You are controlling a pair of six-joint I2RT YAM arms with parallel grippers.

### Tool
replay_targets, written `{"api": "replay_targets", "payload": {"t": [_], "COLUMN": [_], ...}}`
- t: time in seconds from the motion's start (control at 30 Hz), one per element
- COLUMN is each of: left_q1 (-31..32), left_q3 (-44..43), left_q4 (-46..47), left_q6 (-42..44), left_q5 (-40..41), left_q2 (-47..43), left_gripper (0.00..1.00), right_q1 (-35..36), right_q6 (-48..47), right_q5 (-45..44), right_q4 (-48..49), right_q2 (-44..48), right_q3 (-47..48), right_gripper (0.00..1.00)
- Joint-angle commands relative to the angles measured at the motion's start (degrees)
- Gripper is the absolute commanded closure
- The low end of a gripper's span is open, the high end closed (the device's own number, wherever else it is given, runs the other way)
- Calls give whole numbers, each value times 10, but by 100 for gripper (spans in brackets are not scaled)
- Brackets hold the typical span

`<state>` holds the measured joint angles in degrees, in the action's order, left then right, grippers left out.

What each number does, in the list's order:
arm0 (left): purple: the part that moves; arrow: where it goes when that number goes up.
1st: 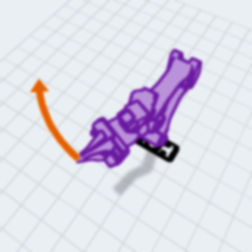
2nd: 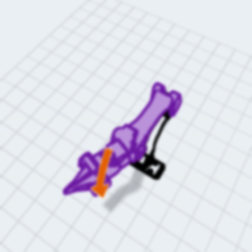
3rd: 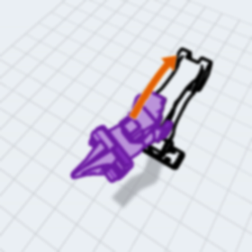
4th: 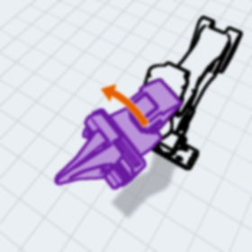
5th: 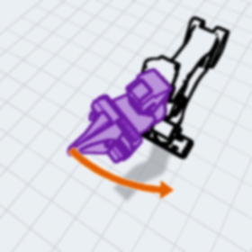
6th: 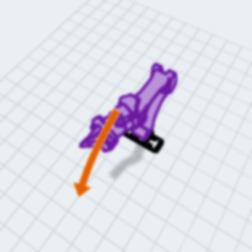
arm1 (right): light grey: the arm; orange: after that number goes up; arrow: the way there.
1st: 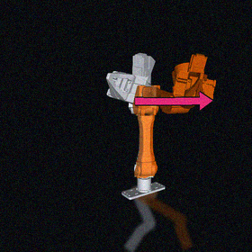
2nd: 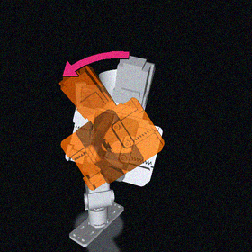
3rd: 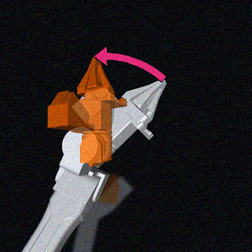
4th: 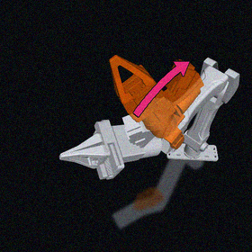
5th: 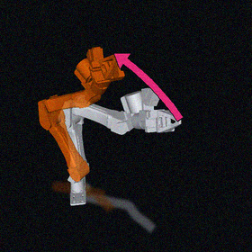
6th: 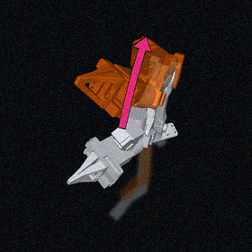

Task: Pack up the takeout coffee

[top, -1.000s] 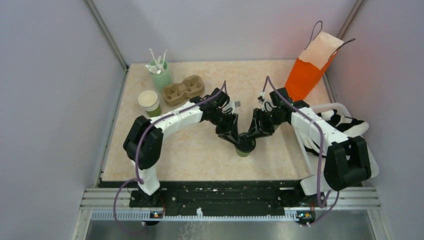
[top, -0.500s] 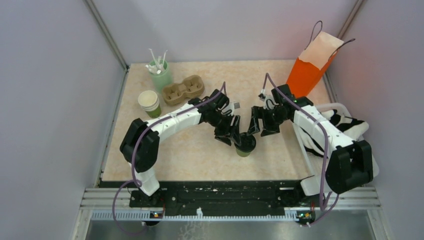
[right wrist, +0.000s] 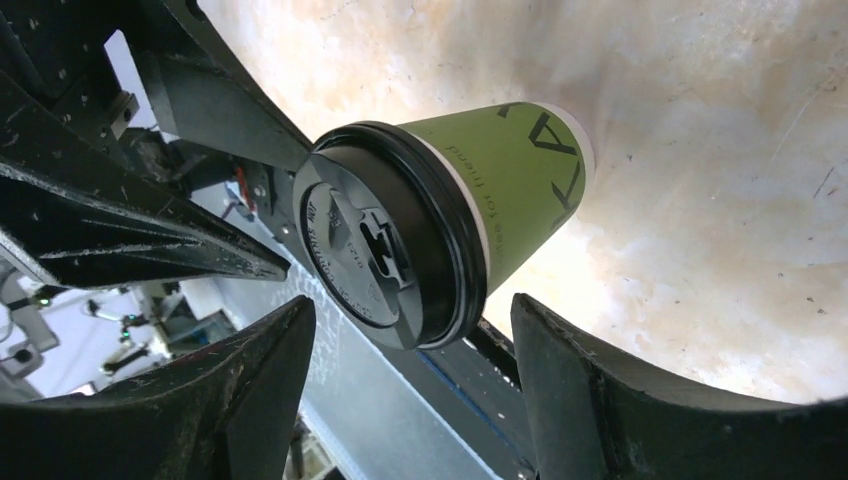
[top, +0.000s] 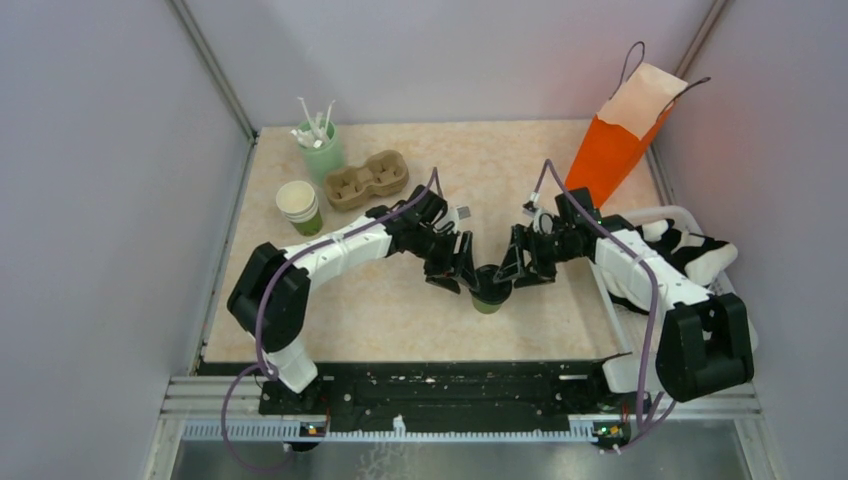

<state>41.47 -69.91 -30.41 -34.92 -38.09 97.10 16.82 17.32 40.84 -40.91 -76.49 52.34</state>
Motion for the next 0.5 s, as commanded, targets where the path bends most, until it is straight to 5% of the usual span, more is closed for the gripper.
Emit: {"api": "replay_targets", "payload": {"t": [0.0, 0.47], "left_q1": [-6, -10], "left_q3": [4, 79], "left_q4": [50, 92], "left_q6": [-12, 4], "left_q5": [-15, -7], "left_q2": [5, 13], "left_gripper": [35, 47], "right_q1": [-29, -60], "right_q6": [3, 49], "right_q5": [77, 117], "right_q4": [56, 162], "right_q2": [15, 2], "right_q3": [-22, -94], "right_gripper": [29, 37]}}
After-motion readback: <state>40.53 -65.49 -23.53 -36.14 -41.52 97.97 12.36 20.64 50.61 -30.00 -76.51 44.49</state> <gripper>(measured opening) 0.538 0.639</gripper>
